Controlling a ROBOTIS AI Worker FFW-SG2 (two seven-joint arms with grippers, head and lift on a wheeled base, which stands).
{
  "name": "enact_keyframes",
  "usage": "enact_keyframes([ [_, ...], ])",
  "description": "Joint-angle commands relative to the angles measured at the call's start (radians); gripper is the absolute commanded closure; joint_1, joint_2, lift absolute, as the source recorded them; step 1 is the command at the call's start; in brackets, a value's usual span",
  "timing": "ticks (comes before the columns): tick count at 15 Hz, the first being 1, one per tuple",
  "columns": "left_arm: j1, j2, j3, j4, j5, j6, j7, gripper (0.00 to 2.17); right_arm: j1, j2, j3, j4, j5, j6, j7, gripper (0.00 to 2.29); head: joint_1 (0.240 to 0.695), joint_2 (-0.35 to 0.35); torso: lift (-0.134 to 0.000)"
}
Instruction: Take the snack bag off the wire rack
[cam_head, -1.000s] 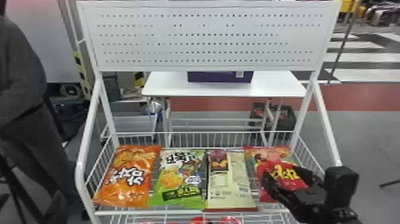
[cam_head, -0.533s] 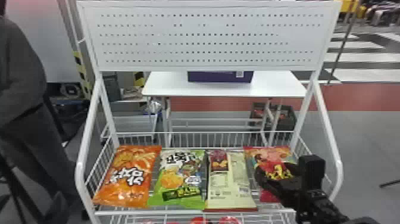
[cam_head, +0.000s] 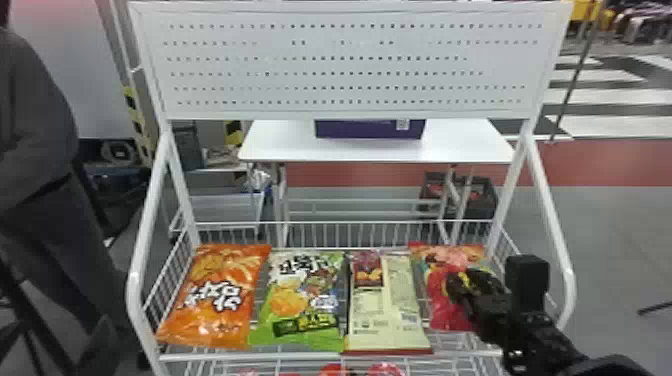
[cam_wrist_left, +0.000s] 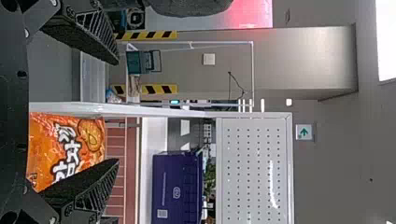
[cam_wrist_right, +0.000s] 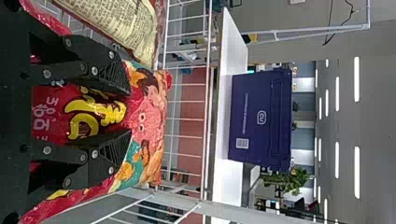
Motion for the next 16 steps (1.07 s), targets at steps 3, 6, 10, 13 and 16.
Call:
enact_keyframes([
  [3,-0.005,-0.001,0.000,0.002,0.001,0.003,0.001,0.15,-0.002,-0.002,-0.001,-0.003,-0.025,0.007,-0.001,2.23,0.499,0.000,0.000],
  [6,-0.004,-0.003,0.000,-0.001,-0.001,0.003,0.001,0.15,0.012,-0.003,-0.009,-0.012,-0.054,0.000,-0.004,2.23,0.499,0.000,0.000],
  [10,0.006,-0.001,0.001,-0.011,-0.001,0.000,0.003,0.15,0.098,-0.019,-0.037,-0.182,-0.077,0.016,-0.023,2.23,0.499,0.000,0.000],
  [13,0.016,-0.001,0.007,-0.018,0.001,-0.003,0.003,0.15,0.188,-0.045,-0.057,-0.391,-0.068,0.080,-0.055,2.23,0.499,0.000,0.000],
  [16,0.029,0.000,0.009,-0.018,0.003,-0.018,0.001,0.15,0.289,-0.078,-0.096,-0.567,-0.085,0.117,-0.072,2.23,0.499,0.000,0.000],
])
